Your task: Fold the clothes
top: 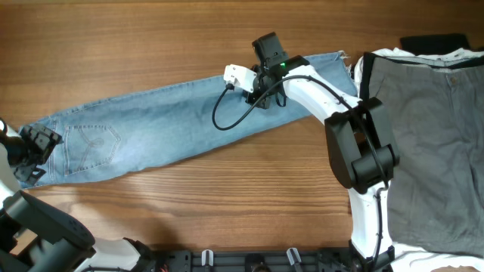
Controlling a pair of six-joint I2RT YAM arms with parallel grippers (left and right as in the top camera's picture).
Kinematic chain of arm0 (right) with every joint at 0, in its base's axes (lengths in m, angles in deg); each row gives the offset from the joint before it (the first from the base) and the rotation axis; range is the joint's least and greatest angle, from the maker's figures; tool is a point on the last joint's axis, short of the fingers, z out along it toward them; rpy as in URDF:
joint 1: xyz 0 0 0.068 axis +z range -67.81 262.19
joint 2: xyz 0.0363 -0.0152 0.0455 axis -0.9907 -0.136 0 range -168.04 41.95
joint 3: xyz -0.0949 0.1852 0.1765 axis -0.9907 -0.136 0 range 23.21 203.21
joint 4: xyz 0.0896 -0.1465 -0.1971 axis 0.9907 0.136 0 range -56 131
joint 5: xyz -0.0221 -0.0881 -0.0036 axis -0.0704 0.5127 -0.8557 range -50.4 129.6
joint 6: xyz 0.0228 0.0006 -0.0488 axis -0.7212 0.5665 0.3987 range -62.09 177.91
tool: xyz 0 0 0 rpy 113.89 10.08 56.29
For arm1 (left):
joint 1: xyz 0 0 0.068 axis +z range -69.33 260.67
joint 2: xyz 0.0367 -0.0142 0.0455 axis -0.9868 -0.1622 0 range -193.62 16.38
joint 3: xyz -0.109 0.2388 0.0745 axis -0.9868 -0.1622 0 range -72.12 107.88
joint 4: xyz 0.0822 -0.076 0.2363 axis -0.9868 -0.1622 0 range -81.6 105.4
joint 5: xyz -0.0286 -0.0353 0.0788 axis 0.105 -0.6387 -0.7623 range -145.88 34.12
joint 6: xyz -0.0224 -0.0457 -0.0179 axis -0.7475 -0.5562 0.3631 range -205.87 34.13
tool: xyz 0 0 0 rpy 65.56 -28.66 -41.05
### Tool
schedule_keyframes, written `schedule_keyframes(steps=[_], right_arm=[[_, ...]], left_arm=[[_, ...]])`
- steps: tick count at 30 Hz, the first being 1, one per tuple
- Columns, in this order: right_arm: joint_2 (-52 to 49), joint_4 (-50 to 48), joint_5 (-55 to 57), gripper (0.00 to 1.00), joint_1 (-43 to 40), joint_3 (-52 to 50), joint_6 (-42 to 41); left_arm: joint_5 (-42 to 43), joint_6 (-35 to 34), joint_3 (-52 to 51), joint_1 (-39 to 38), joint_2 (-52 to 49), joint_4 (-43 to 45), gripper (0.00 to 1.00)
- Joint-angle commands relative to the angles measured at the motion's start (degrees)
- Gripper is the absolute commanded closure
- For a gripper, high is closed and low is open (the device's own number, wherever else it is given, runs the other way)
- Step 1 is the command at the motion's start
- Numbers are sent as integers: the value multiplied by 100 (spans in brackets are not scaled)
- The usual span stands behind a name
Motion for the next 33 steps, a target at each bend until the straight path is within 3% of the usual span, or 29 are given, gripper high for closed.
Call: schedule_keyframes(steps=[1, 5, 9, 26, 32, 33], right_arm=[[297, -35, -7, 96, -9, 184, 127], [297, -396, 42, 96, -48, 184, 343], [295, -1137, -13, 96, -201, 184, -243], [658, -1513, -564, 96, -203, 225, -258], [533, -1749, -573, 96, -267, 223, -634], [452, -1738, -577, 88, -267, 214, -748]], left_arm=[[70, 55, 109, 35, 72, -13, 19], [70, 55, 109, 35, 72, -11, 19], [70, 52, 109, 35, 72, -13, 19], [70, 55, 109, 35, -4, 31, 18], [70, 55, 109, 35, -13, 33, 18], [70, 55, 109, 35, -13, 33, 18]])
